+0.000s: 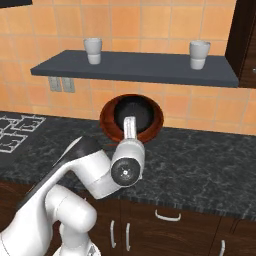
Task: Pick up the bowls on the counter and stack them on top of one another in the open cabinet. Place the smaller bowl on top of the larger bowl.
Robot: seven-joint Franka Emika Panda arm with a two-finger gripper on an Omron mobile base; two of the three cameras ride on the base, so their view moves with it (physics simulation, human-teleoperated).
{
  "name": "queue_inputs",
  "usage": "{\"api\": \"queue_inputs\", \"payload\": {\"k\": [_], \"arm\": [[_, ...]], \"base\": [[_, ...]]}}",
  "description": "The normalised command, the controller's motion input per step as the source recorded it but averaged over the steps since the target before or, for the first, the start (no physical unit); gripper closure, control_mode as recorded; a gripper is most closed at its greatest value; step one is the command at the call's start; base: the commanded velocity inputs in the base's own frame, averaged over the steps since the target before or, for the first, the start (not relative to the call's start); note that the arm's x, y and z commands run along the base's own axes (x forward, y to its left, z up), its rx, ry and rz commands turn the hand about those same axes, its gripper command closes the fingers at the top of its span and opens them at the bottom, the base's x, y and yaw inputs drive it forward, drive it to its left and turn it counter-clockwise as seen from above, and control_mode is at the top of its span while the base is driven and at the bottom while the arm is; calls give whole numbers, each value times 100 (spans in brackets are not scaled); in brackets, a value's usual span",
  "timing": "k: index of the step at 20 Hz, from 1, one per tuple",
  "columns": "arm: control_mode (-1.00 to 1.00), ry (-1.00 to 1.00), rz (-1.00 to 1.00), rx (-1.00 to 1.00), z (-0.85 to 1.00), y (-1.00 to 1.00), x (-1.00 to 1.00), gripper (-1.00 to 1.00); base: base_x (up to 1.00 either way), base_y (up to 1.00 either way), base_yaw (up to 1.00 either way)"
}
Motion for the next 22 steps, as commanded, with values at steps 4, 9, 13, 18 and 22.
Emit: {"api": "queue_inputs", "payload": {"k": [4, 9, 13, 18, 22], "arm": [[-100, -14, -30, 9, 100, 0, -3, 100], [-100, -2, -25, 13, 100, -5, -35, 100], [-100, 1, -14, 14, 100, 0, 50, 100], [-100, 27, 2, 25, 100, 0, 73, 100], [-100, 47, 8, 10, 96, 0, 39, 100]], "base": [[0, 0, 0], [0, 0, 0], [0, 0, 0], [0, 0, 0], [0, 0, 0]]}}
